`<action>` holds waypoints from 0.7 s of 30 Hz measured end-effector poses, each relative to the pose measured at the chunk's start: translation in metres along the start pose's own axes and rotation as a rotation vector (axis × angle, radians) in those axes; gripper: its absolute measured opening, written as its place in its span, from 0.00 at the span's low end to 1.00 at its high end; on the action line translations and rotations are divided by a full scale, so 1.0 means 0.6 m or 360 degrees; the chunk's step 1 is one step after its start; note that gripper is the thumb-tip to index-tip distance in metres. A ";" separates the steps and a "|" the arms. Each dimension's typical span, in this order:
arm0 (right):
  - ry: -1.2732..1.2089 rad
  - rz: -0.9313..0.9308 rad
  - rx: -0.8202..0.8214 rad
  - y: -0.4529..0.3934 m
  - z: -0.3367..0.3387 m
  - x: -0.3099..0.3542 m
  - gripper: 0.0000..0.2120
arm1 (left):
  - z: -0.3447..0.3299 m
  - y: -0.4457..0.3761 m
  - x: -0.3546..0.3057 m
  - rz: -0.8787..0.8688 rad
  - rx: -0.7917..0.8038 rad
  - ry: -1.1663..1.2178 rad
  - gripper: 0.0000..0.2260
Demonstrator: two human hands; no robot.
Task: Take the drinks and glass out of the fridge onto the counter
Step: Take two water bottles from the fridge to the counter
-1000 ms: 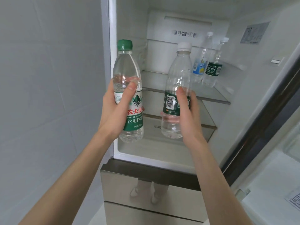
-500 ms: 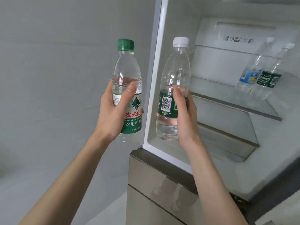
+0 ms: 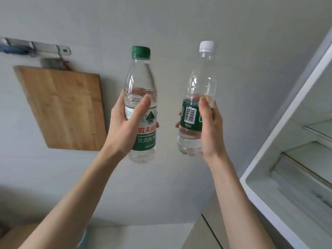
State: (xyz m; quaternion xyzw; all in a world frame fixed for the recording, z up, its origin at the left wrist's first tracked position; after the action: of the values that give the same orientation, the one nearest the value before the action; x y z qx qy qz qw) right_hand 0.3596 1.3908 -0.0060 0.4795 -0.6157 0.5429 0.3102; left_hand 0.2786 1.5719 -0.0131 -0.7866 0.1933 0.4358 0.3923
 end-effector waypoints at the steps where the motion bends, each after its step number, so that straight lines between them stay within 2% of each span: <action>1: -0.0025 -0.0012 0.0044 0.006 -0.030 -0.004 0.23 | 0.031 -0.003 -0.009 -0.0019 -0.0055 -0.0019 0.24; 5: -0.0092 -0.0062 0.0205 0.041 -0.159 -0.024 0.24 | 0.154 -0.013 -0.051 -0.0071 -0.0247 -0.0113 0.21; 10: -0.0131 -0.0115 0.0475 0.108 -0.320 -0.046 0.27 | 0.304 -0.015 -0.111 -0.0161 -0.0420 -0.0251 0.24; 15: -0.0210 -0.0163 0.0689 0.185 -0.470 -0.059 0.31 | 0.446 0.003 -0.170 -0.0217 -0.0636 -0.0406 0.22; 17: -0.0241 -0.0186 0.0758 0.219 -0.524 -0.061 0.28 | 0.506 0.015 -0.194 -0.0234 -0.0731 -0.0439 0.25; 20: -0.0337 -0.0263 0.0852 0.271 -0.599 -0.061 0.28 | 0.590 0.033 -0.229 -0.0289 -0.0858 -0.0493 0.38; 21: -0.0368 -0.0275 0.0890 0.289 -0.624 -0.061 0.28 | 0.616 0.041 -0.240 -0.0300 -0.0897 -0.0507 0.38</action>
State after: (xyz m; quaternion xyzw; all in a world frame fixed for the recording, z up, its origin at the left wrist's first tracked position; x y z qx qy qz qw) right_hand 0.1596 1.7530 -0.0216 0.6554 -0.4307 0.6046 0.1393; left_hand -0.0130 1.8416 -0.0186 -0.8006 -0.0722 0.5513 0.2232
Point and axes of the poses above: each hand's wrist, its own y-axis away from the middle knuckle, its own z-axis out of the back of the hand, x = y × z, the point moved 3 cm from there along -y, towards the middle knuckle, and after that the axes turned 12 degrees about -x, right-handed, at the moved point
